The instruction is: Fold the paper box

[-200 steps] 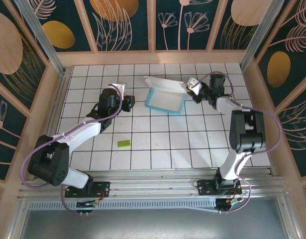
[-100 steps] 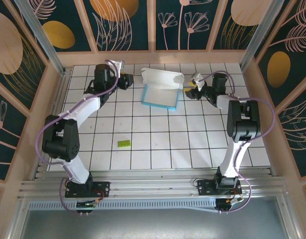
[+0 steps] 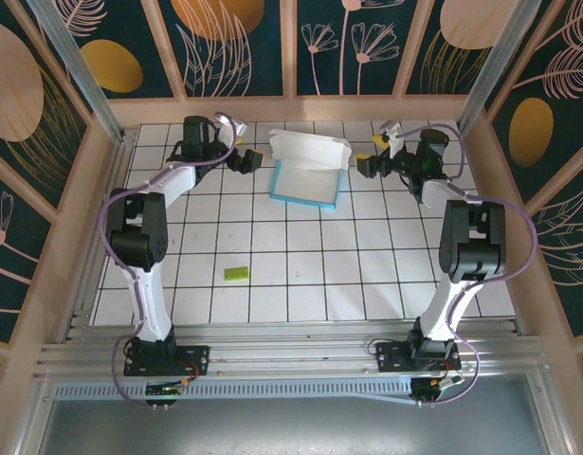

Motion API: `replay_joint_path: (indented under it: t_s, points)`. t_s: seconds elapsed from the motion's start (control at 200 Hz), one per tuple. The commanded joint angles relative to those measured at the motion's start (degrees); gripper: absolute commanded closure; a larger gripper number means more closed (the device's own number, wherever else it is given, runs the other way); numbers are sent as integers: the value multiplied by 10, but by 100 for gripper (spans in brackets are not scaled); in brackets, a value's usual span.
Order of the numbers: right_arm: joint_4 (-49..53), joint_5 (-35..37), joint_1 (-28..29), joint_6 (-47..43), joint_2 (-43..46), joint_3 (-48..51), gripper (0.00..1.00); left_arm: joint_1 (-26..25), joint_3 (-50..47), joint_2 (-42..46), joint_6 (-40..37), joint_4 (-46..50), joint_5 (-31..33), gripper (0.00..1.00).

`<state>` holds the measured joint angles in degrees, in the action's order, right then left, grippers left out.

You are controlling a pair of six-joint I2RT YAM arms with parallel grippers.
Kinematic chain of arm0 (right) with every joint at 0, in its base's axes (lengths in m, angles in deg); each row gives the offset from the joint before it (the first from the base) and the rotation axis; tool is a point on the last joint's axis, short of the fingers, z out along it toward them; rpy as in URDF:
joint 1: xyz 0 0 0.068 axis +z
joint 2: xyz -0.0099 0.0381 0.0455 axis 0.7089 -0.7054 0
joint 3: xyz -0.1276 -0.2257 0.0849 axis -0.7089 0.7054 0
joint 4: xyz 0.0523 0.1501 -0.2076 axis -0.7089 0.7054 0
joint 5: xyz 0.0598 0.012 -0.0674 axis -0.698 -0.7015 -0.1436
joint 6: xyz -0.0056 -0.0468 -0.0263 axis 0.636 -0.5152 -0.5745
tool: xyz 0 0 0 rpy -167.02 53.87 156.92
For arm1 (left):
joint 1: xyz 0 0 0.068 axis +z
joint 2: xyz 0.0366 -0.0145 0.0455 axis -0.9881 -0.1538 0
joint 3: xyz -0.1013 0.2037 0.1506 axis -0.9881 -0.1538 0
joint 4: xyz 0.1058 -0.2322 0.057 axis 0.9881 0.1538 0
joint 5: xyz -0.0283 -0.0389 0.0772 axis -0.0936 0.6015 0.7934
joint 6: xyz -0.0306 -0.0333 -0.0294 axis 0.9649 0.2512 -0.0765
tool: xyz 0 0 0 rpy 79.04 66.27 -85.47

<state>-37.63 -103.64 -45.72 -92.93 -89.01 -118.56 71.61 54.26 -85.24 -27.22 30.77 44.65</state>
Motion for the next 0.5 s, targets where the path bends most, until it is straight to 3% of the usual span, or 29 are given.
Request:
replay_joint_path:
  t_s: [0.0,0.15,0.495]
  points:
    - [28,-1,18,-60,-33,-32,16,-1,57,-34,-117,11,-63,1]
    - [42,17,43,-89,-76,-70,20,-1,104,-80,-149,7,-88,1]
    - [17,84,69,-45,-98,-80,29,-15,162,-137,-111,-1,-68,5]
